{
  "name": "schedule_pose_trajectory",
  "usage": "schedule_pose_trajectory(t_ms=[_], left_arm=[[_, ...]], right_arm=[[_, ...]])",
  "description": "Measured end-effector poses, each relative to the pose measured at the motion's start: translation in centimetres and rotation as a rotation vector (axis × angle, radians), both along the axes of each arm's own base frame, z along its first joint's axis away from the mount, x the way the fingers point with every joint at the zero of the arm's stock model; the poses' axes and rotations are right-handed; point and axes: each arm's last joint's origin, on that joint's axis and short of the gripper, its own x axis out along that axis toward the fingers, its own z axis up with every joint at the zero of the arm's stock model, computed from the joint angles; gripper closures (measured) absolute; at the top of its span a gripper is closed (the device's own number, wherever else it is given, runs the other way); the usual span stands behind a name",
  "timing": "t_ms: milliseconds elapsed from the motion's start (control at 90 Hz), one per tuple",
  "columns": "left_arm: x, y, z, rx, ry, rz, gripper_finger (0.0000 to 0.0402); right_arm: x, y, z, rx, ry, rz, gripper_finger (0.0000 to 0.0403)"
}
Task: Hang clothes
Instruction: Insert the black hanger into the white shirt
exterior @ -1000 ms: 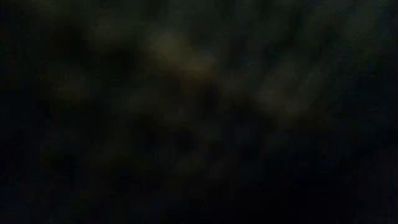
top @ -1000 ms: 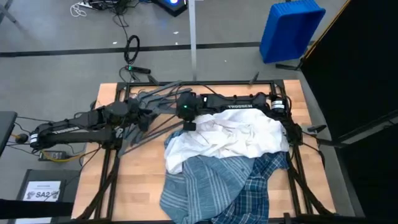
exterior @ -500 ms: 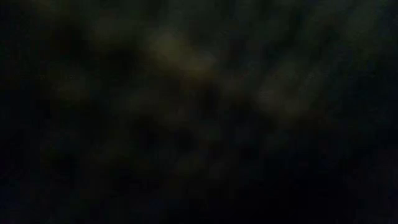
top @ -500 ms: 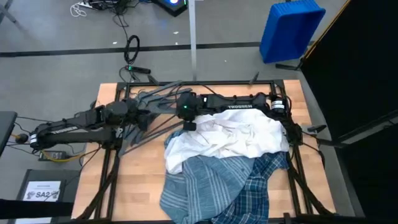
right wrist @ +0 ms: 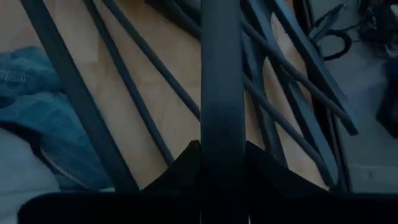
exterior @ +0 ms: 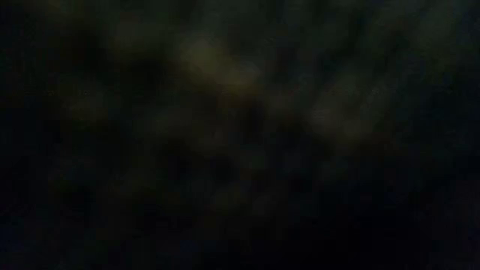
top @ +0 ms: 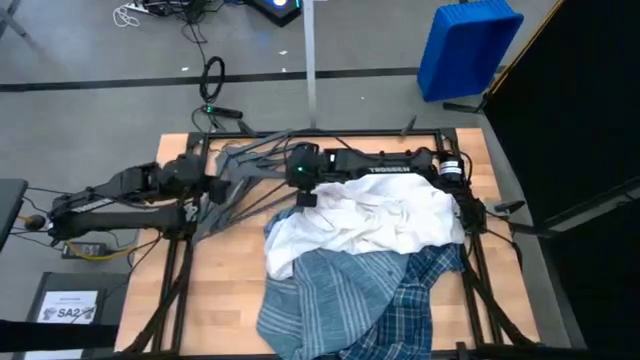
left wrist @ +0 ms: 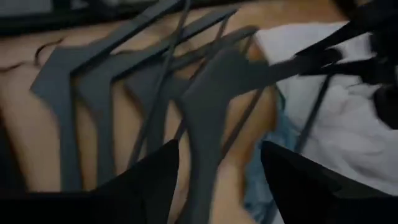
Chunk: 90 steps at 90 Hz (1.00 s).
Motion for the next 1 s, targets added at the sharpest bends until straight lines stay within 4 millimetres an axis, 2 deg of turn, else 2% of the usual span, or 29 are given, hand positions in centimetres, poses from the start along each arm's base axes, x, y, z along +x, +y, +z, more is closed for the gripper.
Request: schedule_pose_trajectory(t_ms=[256, 533, 1000], left_arm=[[0.6, 0.1, 0.1, -0.001, -0.013, -0.013, 0.0192], [1.5, 0.2, -0.8, -0.013, 0.003, -0.059, 0.0192], [1.6, 0.1, -0.8, -0.044, 0.007, -0.119, 0.0192]], right_arm=[[-0.1, -0.1, 0.2, -0.002, -0.003, -0.003, 0.0353], [-0.1, -0.1, 0.2, 0.0, -0.003, -0.002, 0.0353], [-0.1, -0.1, 0.1, 0.001, 0.003, -0.001, 0.0353]])
